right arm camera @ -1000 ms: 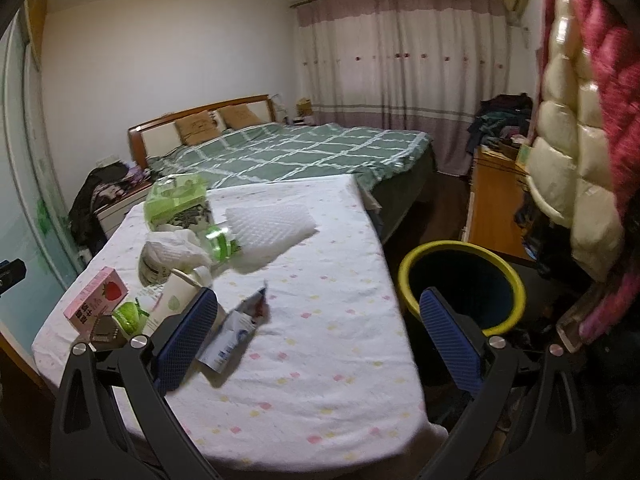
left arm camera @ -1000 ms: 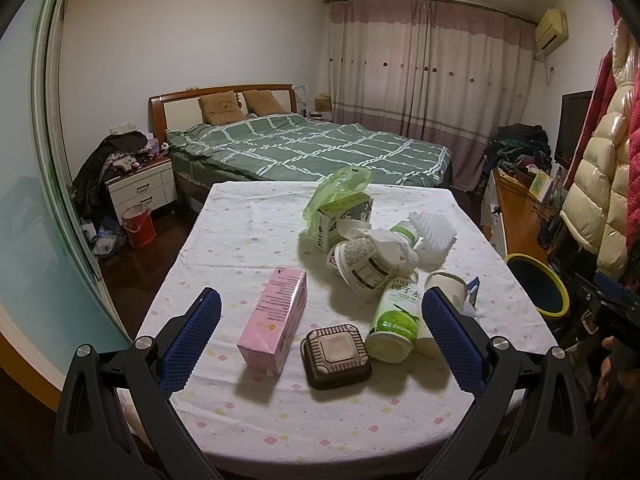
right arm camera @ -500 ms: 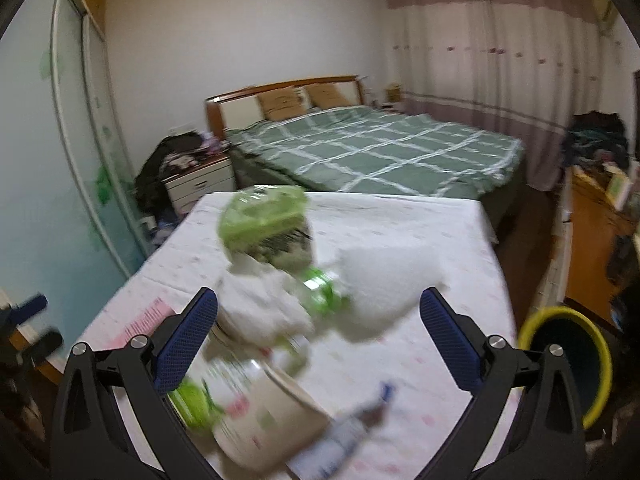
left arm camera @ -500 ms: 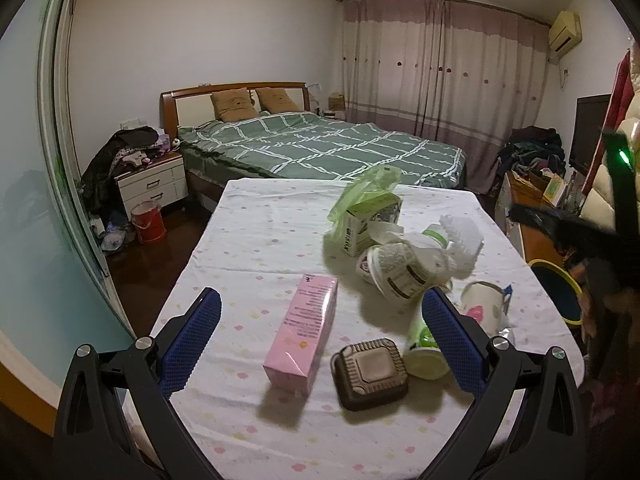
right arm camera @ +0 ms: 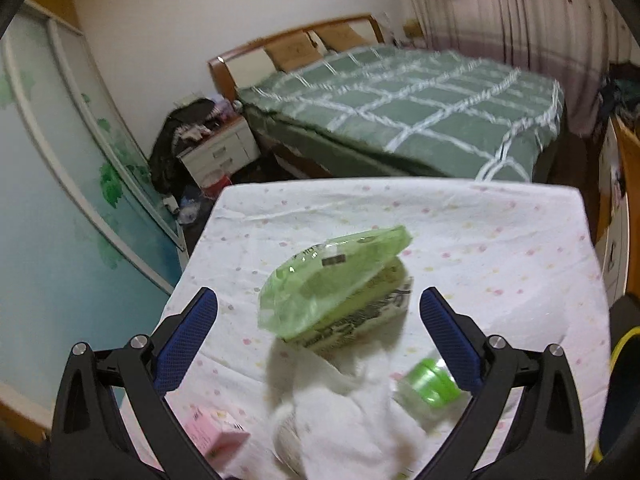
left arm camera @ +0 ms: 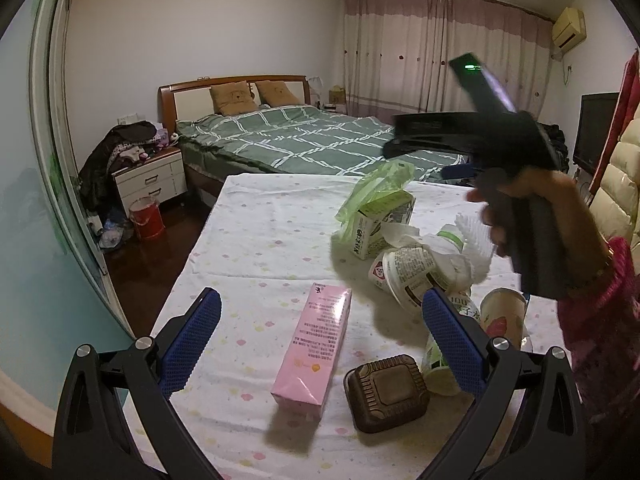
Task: Collect trash
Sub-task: 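Reach the right gripper to the green plastic bag and close on it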
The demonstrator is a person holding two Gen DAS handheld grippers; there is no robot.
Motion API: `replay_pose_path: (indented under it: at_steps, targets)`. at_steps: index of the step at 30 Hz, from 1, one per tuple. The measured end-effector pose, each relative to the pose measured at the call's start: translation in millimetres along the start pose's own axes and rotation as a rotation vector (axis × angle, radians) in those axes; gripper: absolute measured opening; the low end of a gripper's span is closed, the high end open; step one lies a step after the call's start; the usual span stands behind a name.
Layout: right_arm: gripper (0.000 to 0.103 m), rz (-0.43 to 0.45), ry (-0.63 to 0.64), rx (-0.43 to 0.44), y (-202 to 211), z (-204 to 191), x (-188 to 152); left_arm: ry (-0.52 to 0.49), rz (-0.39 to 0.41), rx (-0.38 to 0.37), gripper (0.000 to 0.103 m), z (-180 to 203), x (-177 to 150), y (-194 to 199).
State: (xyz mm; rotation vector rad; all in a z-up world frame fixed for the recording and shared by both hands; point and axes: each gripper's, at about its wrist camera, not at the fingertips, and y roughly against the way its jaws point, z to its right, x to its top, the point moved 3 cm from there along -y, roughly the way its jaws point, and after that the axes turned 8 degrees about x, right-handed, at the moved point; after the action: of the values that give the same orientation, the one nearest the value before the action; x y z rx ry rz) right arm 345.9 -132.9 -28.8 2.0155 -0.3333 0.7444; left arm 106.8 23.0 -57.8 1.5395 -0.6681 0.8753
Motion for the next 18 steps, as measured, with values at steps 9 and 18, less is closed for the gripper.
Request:
replay_pose_path:
  at_steps: [9, 18]
  targets:
    - [0.072, -0.075, -0.072, -0.014, -37, -5, 3, 0.012, -0.006, -0.007, 0.099, -10, -6, -2]
    - [0.011, -0.05, -0.125, 0.08, -28, -2, 2, 0.024, -0.006, -0.006, 0.099, -15, -8, 2]
